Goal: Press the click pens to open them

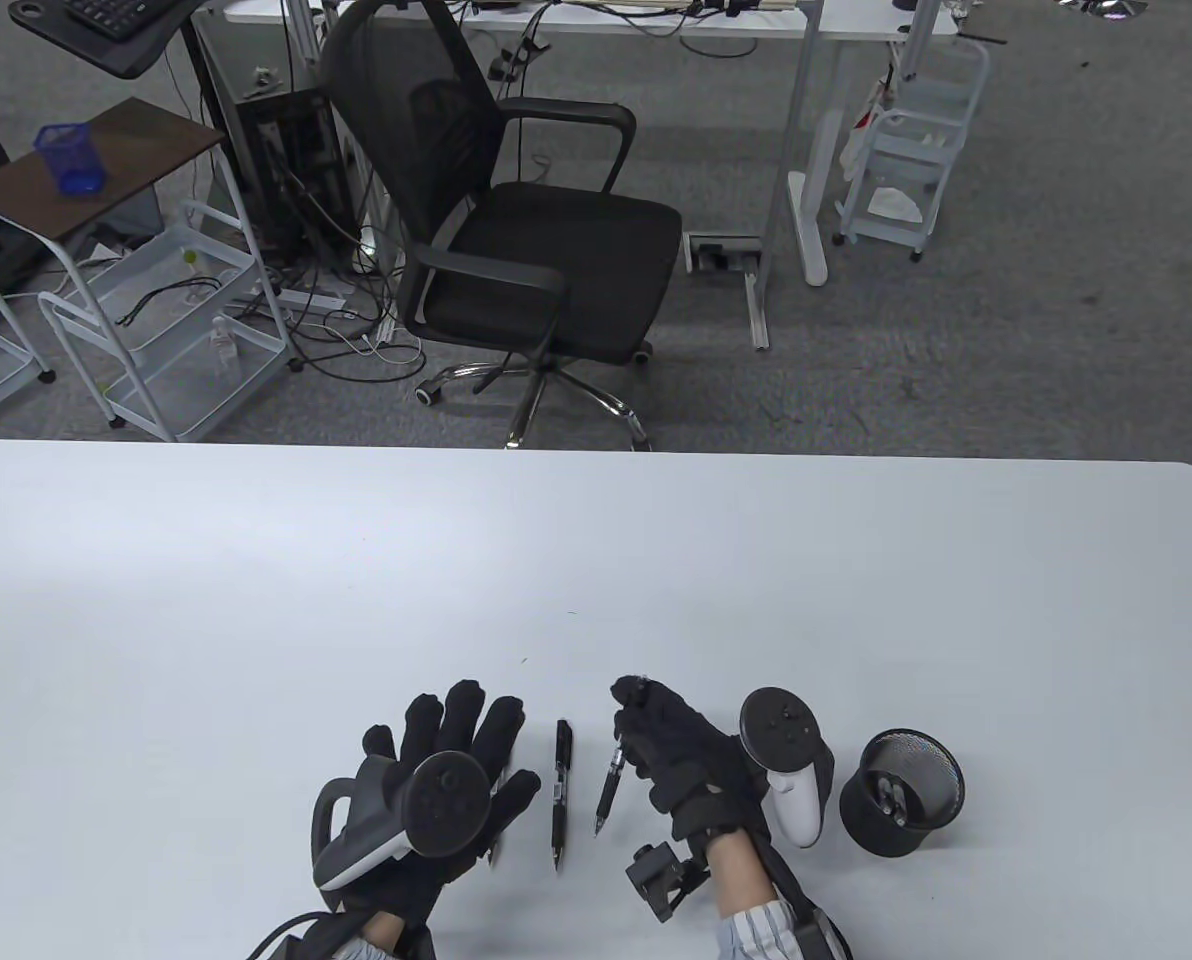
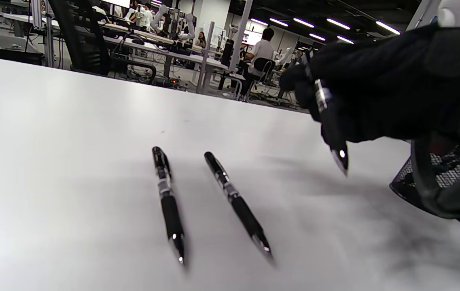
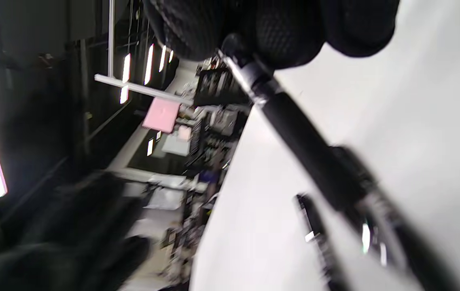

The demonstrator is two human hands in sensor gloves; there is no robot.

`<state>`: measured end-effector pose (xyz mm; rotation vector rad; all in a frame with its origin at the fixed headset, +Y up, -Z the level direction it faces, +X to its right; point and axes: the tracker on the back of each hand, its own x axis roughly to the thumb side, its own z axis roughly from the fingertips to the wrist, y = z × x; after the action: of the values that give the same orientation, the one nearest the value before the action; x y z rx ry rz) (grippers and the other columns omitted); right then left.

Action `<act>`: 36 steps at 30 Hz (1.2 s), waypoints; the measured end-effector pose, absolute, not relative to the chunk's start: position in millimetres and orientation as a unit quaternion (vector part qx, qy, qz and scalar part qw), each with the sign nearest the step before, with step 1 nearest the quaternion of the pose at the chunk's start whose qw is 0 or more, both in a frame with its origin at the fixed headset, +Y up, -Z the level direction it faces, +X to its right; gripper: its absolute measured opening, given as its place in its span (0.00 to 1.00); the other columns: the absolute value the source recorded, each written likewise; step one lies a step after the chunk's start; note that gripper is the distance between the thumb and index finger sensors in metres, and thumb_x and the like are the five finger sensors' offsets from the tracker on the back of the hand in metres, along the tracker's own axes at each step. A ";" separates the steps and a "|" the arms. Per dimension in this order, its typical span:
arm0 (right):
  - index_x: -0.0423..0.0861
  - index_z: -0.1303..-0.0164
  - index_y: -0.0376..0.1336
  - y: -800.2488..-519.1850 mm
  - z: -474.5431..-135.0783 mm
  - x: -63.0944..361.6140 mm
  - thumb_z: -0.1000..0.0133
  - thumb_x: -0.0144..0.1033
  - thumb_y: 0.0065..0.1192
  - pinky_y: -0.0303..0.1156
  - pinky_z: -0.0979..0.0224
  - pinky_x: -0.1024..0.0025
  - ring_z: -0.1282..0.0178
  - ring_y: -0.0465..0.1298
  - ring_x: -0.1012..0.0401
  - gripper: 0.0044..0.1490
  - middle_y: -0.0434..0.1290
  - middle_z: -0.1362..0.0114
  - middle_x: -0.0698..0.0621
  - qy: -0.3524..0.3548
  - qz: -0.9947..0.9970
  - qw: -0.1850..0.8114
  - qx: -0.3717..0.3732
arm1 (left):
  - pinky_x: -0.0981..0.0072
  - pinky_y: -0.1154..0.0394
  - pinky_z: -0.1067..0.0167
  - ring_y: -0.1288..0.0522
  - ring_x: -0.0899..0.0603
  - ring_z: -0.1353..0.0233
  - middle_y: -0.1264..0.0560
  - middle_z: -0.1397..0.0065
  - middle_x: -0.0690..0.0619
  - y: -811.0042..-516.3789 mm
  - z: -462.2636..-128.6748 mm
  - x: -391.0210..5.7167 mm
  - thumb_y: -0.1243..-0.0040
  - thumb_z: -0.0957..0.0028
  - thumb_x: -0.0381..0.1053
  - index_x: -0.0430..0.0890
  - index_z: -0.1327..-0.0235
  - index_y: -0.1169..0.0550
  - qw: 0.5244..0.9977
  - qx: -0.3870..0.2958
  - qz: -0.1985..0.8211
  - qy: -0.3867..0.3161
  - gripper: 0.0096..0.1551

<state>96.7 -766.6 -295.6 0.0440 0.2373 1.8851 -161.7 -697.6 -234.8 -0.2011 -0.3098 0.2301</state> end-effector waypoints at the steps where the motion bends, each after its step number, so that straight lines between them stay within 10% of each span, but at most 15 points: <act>1: 0.24 0.19 0.57 -768.9 -295.3 95.3 0.33 0.31 0.63 0.73 0.38 0.51 0.47 0.75 0.46 0.38 0.74 0.37 0.34 0.101 0.818 0.566 0.011 | 0.14 0.57 0.28 0.55 0.19 0.13 0.58 0.06 0.35 -697.6 -234.8 -161.7 0.67 0.25 0.68 0.52 0.05 0.52 0.976 -0.100 0.115 -0.154 0.40; 36: 0.28 0.18 0.60 -808.5 -312.3 40.9 0.33 0.39 0.64 0.80 0.51 0.68 0.59 0.80 0.60 0.40 0.75 0.43 0.41 0.129 0.972 0.194 -0.022 | 0.15 0.57 0.27 0.55 0.19 0.13 0.58 0.06 0.35 -696.6 -234.6 -162.3 0.67 0.26 0.68 0.52 0.05 0.52 0.973 -0.101 0.127 -0.162 0.40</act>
<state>40.9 -808.5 -312.3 -0.0606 0.3614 2.7271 -162.3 -696.6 -234.6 -0.2042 -0.3262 0.2555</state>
